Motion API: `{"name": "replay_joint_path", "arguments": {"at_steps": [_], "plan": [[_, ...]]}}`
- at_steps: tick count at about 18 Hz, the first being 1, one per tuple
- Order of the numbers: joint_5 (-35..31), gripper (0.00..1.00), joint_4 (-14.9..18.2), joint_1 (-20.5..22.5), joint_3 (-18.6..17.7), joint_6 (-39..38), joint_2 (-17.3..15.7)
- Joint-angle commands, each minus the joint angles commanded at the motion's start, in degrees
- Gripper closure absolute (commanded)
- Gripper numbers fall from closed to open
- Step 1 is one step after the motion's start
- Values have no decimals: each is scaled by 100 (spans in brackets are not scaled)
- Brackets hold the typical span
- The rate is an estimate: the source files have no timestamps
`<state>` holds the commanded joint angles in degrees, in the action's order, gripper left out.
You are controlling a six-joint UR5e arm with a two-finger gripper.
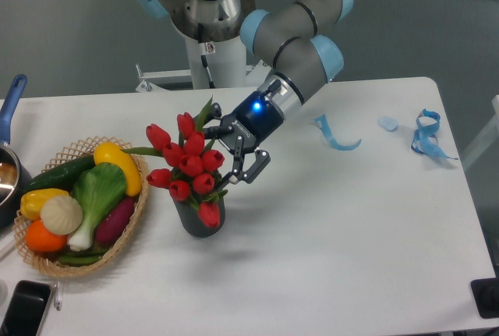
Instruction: Insert the flowers into the vase
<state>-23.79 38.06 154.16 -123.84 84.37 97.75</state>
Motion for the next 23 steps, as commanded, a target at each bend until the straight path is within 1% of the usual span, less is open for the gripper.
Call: {"name": "replay_joint_path", "arguments": {"at_steps": [1, 3, 5, 7, 9, 10, 11, 13, 14, 15, 17, 18, 20, 23], "plan": [[-272, 0, 0, -9, 0, 0, -106], [-835, 0, 0, 17, 70, 0, -151], [-1336, 0, 0, 35, 219, -9, -168], [-2046, 0, 9, 70, 377, -44, -273], [-2934, 0, 18, 140, 334, -70, -510], [-3182, 0, 18, 167, 325, -114, -633], [-3315, 0, 70, 211, 342, -375, -1000], [-3395, 0, 70, 395, 377, -632, -1275], [-3560, 0, 79, 422, 447, -668, -1398], [-3867, 0, 149, 431, 526, -685, -1521], [-4438, 0, 499, 448, 737, -712, -1688], [-4606, 0, 701, 466, 869, -703, -1724], [-4696, 0, 1097, 518, 1193, -686, -1777], [-4853, 0, 1835, 615, 1660, -624, -1768]]}}
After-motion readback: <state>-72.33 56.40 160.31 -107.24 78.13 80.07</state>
